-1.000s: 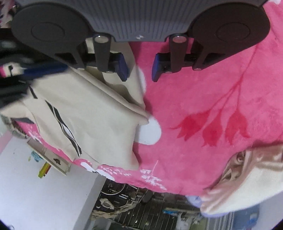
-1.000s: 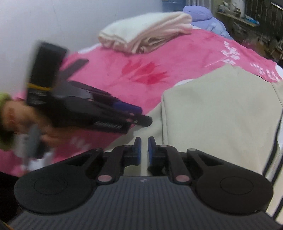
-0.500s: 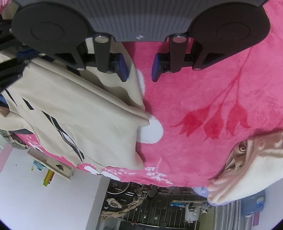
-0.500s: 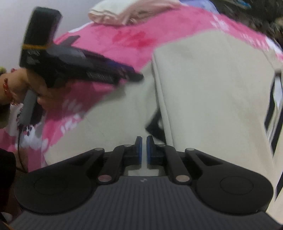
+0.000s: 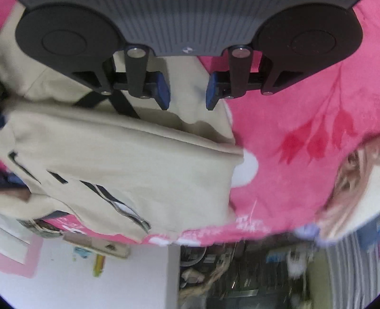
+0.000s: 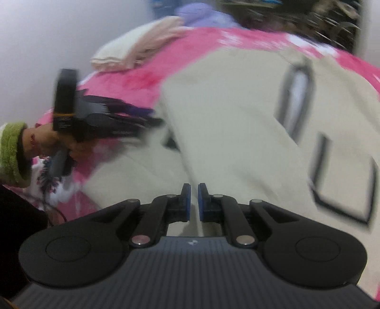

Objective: Fold clothes

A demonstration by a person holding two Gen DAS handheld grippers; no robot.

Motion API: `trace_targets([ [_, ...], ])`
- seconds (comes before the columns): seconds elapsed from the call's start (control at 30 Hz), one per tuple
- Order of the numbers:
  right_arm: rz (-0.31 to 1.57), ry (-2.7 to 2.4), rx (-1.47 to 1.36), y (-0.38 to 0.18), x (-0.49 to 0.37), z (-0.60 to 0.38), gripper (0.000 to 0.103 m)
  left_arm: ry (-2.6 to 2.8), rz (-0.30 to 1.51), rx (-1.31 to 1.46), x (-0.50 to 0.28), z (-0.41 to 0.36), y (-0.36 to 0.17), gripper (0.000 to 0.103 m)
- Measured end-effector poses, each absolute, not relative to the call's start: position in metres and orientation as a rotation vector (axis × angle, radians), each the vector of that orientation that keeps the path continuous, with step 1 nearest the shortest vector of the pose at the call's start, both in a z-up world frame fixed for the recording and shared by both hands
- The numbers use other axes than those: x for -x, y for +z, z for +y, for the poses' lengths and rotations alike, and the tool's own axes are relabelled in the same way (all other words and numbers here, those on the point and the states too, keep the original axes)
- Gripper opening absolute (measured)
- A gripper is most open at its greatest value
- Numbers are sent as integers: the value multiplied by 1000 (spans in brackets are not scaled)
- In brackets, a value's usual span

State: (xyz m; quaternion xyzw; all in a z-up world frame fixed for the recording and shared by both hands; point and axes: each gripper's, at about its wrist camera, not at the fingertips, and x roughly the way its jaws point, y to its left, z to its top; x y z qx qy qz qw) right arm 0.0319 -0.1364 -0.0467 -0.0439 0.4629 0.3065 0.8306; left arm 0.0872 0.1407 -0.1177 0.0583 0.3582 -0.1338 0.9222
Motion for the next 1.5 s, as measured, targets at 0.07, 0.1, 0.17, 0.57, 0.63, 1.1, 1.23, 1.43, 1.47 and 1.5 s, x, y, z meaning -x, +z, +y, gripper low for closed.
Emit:
trace_targets([
  [0.07,1000,568,72,-49,-21,-158,6,-284,743,-106,-85,144,-111,38],
  [0.1,998,520,57,-49,-16,-169,6,-291,747,-88,-85,148,-104,38],
  [0.17,959,457,18,-41,-12,-185,6,-301,728,-92,-87,151,-87,39],
  [0.57,1002,435,181,-96,-64,-163,6,-348,818,-2,-137,122,-105,47],
  [0.63,980,430,124,-105,-51,-178,6,-358,796,10,-133,128,-112,47],
  [1.1,938,467,81,-95,-87,-168,6,-250,774,66,-177,161,-110,53],
  [1.23,985,447,73,-115,-85,-174,6,-257,735,99,-167,173,-120,53],
  [1.43,985,451,78,-117,-84,-175,6,-217,764,204,-158,197,-121,62],
  [1.47,984,449,75,-117,-82,-176,6,-217,759,211,-154,200,-120,62],
  [1.5,983,447,73,-118,-82,-176,6,-214,756,213,-152,202,-118,62],
])
